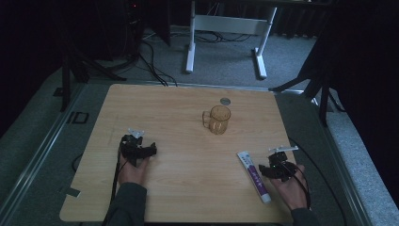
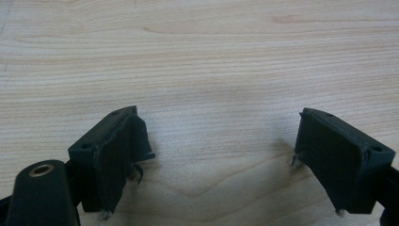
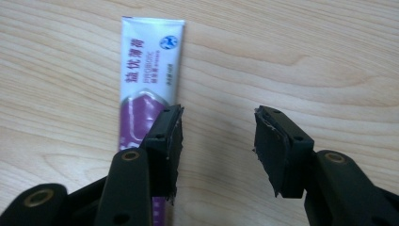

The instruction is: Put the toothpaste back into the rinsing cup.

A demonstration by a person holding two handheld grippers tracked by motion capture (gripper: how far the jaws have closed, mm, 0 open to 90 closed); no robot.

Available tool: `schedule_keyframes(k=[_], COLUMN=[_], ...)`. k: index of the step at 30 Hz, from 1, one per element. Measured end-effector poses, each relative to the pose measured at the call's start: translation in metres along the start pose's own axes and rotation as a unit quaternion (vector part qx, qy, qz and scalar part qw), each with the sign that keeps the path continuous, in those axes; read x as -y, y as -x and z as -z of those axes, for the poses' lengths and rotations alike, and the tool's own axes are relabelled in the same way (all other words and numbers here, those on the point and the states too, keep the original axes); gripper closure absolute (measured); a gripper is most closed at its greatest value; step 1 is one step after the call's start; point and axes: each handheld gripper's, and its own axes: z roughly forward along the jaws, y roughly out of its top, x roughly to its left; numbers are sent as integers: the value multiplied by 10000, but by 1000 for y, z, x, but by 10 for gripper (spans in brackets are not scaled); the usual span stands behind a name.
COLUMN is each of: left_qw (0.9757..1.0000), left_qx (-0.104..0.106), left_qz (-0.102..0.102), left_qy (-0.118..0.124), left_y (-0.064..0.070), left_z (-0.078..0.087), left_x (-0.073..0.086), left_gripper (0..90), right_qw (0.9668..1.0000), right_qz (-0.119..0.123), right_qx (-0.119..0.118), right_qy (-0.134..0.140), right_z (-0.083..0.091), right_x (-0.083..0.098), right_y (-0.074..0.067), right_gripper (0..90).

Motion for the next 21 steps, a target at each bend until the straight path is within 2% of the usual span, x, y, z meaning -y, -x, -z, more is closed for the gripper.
schedule_keyframes(k=[8, 13, 21], left_qw=[10000, 10000, 10000], left_qx=[8, 11, 25], left_qz=[-8, -18, -24], left_qy=[-1, -1, 2], left_y=[0, 0, 1], left_z=[0, 1, 1], left_x=[0, 1, 1], left_gripper=[146, 146, 146], right_qw=[9999, 9998, 9996], right_qz=[98, 48, 100], right_qx=[-62, -169, -219], right_qy=[-35, -97, -166], right_z=[1, 6, 14], right_x=[-5, -6, -11], right_y=[-14, -20, -24], right_gripper=[519, 524, 557])
